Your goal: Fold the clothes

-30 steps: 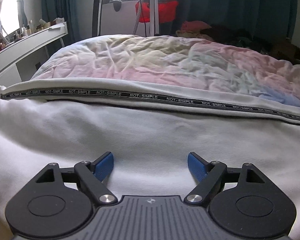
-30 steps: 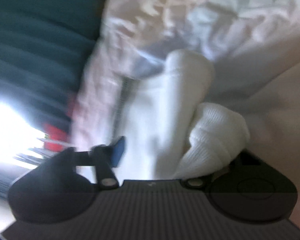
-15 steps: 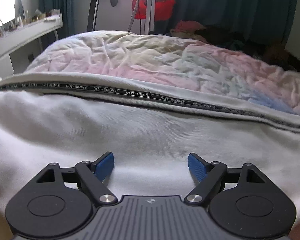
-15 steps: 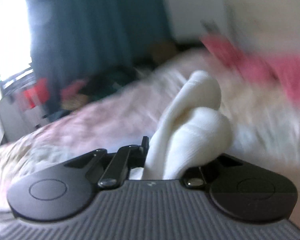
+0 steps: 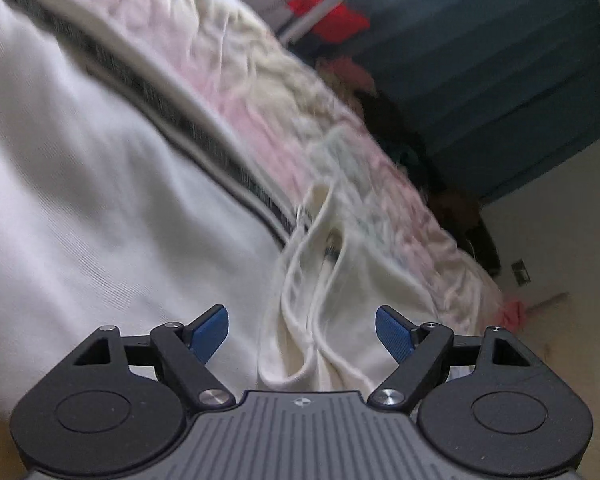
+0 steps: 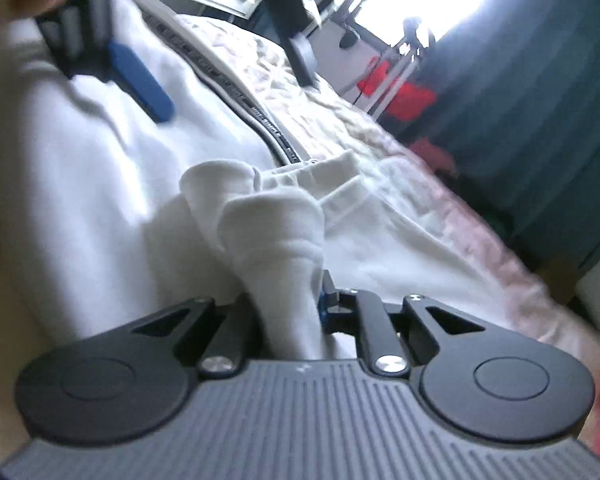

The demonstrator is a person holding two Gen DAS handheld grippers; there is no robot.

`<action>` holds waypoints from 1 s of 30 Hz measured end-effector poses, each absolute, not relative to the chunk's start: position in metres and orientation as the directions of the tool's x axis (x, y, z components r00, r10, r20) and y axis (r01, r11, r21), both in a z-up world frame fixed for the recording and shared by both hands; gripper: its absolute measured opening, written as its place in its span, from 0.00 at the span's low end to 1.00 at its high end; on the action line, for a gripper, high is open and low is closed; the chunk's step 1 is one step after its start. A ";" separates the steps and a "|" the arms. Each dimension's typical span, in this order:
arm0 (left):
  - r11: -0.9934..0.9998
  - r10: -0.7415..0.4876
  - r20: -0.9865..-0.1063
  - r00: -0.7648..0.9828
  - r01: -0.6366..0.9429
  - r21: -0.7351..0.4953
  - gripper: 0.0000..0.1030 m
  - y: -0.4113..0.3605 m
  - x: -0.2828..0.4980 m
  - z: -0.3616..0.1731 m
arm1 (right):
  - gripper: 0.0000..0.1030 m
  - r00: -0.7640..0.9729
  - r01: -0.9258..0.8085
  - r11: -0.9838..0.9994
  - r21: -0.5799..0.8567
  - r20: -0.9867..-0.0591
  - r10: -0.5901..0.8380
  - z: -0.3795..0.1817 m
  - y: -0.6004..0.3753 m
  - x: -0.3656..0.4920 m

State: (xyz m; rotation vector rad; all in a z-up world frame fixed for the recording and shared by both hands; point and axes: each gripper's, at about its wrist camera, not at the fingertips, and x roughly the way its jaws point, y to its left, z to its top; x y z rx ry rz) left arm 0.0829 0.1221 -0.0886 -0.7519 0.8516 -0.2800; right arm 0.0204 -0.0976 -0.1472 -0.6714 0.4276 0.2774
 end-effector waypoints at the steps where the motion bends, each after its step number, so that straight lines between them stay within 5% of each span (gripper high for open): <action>1: 0.714 -0.515 -0.583 0.629 -0.062 -0.697 0.80 0.118 0.088 -0.092 | 0.12 0.875 -0.381 0.770 -0.513 -0.470 0.120 -0.143 -0.104 0.021; 9: 0.710 -0.594 -0.581 0.555 0.023 -0.704 0.71 0.100 0.129 -0.104 | 0.12 0.898 -0.367 0.788 -0.494 -0.410 0.162 -0.119 -0.100 0.004; 17: 0.632 -0.625 -0.554 0.550 -0.060 -0.773 0.30 0.115 0.142 -0.126 | 0.12 0.891 -0.391 0.804 -0.448 -0.401 0.210 -0.116 -0.102 0.035; 19: 0.640 -0.614 -0.552 0.564 -0.053 -0.766 0.08 0.116 0.139 -0.119 | 0.12 0.895 -0.395 0.798 -0.455 -0.387 0.222 -0.115 -0.100 0.028; 26: 0.785 -0.458 -0.620 0.637 -0.037 -0.618 0.07 0.135 0.111 -0.073 | 0.13 0.867 -0.482 0.786 -0.386 -0.340 0.365 -0.094 -0.090 0.008; 30: 0.867 -0.353 -0.702 0.618 -0.067 -0.495 0.07 0.135 0.107 -0.070 | 0.14 0.793 -0.590 0.718 -0.369 -0.429 0.432 -0.106 -0.076 0.011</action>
